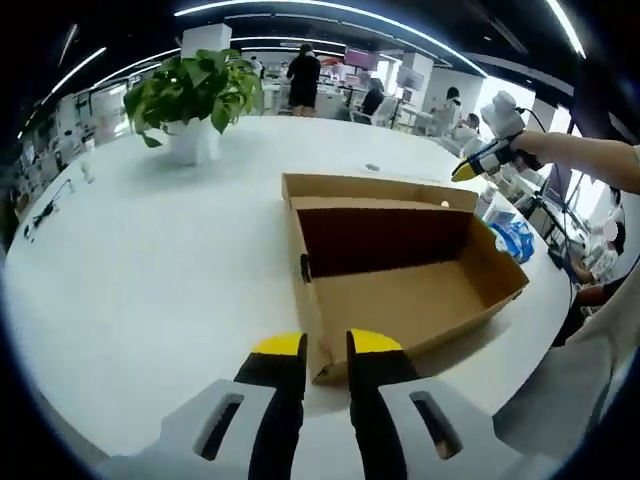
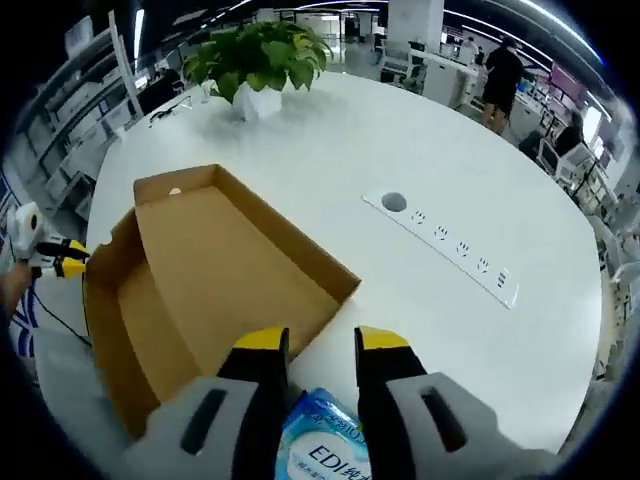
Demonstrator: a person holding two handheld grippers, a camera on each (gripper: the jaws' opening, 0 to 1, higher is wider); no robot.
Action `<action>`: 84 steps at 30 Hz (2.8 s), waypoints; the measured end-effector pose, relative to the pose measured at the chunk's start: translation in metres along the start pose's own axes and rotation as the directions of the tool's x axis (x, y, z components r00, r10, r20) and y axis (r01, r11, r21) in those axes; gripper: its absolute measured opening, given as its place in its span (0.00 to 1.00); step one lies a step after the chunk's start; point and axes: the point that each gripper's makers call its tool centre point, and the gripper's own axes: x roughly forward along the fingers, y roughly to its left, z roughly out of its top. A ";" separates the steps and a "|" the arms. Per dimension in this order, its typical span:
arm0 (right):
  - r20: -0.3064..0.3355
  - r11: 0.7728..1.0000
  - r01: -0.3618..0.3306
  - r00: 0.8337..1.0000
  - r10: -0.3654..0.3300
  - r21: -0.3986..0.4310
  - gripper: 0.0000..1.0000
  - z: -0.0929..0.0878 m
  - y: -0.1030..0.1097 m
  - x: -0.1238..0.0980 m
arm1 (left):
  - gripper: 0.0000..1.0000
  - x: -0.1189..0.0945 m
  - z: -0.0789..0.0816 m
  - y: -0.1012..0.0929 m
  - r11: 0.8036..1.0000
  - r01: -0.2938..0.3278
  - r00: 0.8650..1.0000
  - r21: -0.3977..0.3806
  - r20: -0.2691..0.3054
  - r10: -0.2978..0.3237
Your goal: Operate the shoe box by opening the lid, removing the specified soft item, and placing it in the target area until the item is outside and the box remains undamaged.
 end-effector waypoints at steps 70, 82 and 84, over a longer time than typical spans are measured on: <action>0.141 0.968 0.076 0.984 -0.112 0.238 0.01 0.017 -0.002 -0.023 | 0.01 0.003 -0.007 0.004 0.998 0.002 1.000 -0.058 -0.021 -0.003; 0.226 0.974 0.067 0.967 -0.116 0.215 0.00 0.023 0.009 -0.051 | 0.01 0.002 -0.008 0.004 0.997 0.001 1.000 -0.073 -0.011 -0.001; 0.243 0.976 0.066 0.963 -0.117 0.210 0.00 0.023 0.012 -0.056 | 0.01 0.002 -0.008 0.004 0.997 0.000 1.000 -0.078 -0.009 -0.001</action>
